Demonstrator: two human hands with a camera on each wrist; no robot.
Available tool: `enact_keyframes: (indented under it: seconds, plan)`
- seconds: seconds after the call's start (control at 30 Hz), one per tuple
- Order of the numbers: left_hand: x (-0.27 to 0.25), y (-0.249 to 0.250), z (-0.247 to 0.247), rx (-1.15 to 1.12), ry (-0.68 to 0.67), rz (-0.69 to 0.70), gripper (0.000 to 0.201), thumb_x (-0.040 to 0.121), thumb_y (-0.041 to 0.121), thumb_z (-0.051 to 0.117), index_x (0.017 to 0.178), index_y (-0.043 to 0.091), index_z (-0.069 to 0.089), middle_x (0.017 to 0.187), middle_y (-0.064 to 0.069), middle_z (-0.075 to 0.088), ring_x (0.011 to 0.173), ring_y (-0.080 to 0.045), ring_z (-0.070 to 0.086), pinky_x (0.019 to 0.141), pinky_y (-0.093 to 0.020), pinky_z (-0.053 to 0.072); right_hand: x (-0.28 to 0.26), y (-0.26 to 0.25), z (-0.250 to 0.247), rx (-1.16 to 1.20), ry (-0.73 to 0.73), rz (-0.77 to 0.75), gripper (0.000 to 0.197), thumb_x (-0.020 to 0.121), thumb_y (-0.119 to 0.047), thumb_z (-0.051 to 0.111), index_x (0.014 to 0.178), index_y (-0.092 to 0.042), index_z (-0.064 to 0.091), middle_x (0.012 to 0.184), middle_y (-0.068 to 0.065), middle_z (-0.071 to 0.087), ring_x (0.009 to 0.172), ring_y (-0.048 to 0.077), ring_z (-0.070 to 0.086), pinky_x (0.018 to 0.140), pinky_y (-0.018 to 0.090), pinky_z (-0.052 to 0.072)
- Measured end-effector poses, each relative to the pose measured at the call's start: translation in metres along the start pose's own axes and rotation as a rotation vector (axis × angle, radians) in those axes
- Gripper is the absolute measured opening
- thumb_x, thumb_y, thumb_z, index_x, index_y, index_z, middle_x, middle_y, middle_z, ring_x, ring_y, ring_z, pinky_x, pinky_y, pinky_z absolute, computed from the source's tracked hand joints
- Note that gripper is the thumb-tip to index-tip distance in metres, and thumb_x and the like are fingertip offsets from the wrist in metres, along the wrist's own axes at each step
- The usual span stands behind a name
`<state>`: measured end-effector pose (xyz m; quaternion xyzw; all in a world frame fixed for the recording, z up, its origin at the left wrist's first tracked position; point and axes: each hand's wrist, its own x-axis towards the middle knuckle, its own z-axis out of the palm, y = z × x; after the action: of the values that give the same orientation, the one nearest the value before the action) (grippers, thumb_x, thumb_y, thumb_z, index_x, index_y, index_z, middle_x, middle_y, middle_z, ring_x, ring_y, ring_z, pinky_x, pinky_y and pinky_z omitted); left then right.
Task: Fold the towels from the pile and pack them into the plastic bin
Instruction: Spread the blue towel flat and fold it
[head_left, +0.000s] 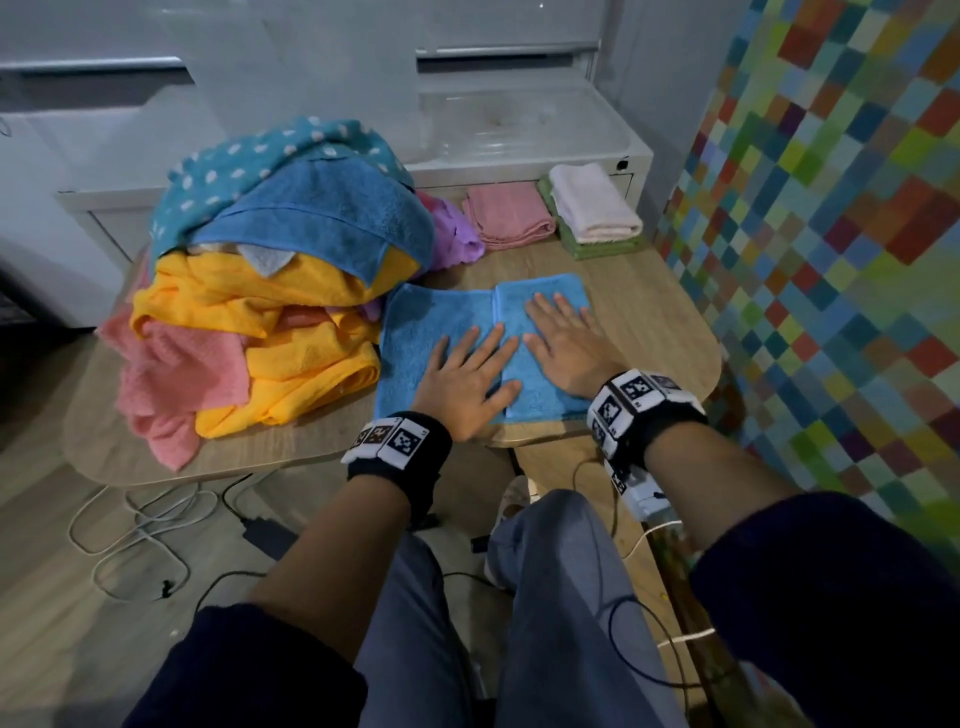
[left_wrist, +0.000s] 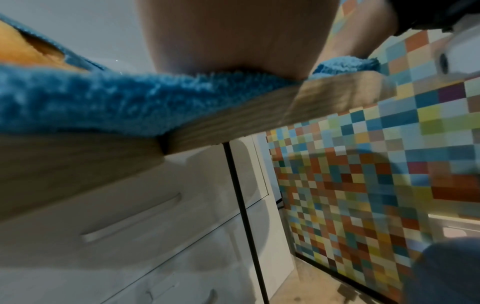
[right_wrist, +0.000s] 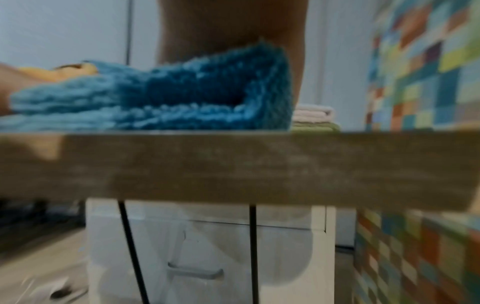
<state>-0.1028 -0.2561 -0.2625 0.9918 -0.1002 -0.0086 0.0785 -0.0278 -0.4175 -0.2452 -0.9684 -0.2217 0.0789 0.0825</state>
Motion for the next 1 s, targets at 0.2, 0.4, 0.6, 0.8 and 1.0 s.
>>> enact_keyframes:
  seconds: [0.2,0.4,0.6,0.8,1.0]
  plan:
    - [0.000,0.002,0.002,-0.003,0.010,-0.010,0.059,0.097,0.052,0.024,0.149,0.033,0.003,0.158,0.010,-0.002,0.146,-0.015,-0.003,0.117,-0.042,-0.005,0.002,0.011,-0.003,0.029,0.061,0.196,0.056,0.101,-0.041,0.015,0.151,-0.018,0.003,0.160,-0.002,-0.004,0.146,0.019,-0.006,0.118,0.046,-0.002]
    - [0.000,0.010,0.000,-0.012,-0.009,-0.031,0.059,0.098,0.050,0.021,0.150,0.028,0.001,0.159,0.006,-0.003,0.146,-0.017,-0.005,0.116,-0.044,-0.007,-0.034,-0.004,-0.014,0.247,0.443,0.386,0.056,0.087,-0.034,0.058,0.130,-0.002,0.040,0.129,0.020,0.046,0.111,0.036,0.051,0.085,0.039,0.042]
    - [0.008,0.034,0.000,-0.071,-0.065,-0.111,0.061,0.098,0.050,0.018,0.150,0.025,-0.002,0.158,0.004,-0.008,0.146,-0.020,-0.010,0.116,-0.048,-0.010,-0.044,0.010,-0.030,1.060,0.181,0.569,0.029,0.080,-0.010,0.070,0.107,-0.002,0.064,0.094,0.008,0.066,0.068,0.017,0.059,0.052,0.018,0.048]
    - [0.032,0.072,-0.011,-0.347,-0.123,-0.127,0.055,0.100,0.045,0.023,0.149,0.022,0.015,0.159,0.003,0.002,0.146,-0.022,-0.006,0.115,-0.046,-0.011,-0.053,0.028,-0.051,0.724,0.362,0.556,0.031,0.079,-0.007,0.064,0.109,0.000,0.064,0.101,0.012,0.065,0.088,0.023,0.060,0.067,0.026,0.045]
    - [0.026,0.034,-0.028,-0.660,0.276,-0.171,0.032,0.092,0.004,0.046,0.121,0.004,0.060,0.130,-0.014,0.056,0.124,-0.025,0.048,0.106,-0.028,0.029,-0.062,-0.010,-0.044,0.422,0.504,0.308,0.032,0.083,-0.012,0.058,0.115,-0.007,0.058,0.101,0.017,0.065,0.094,0.035,0.061,0.072,0.035,0.045]
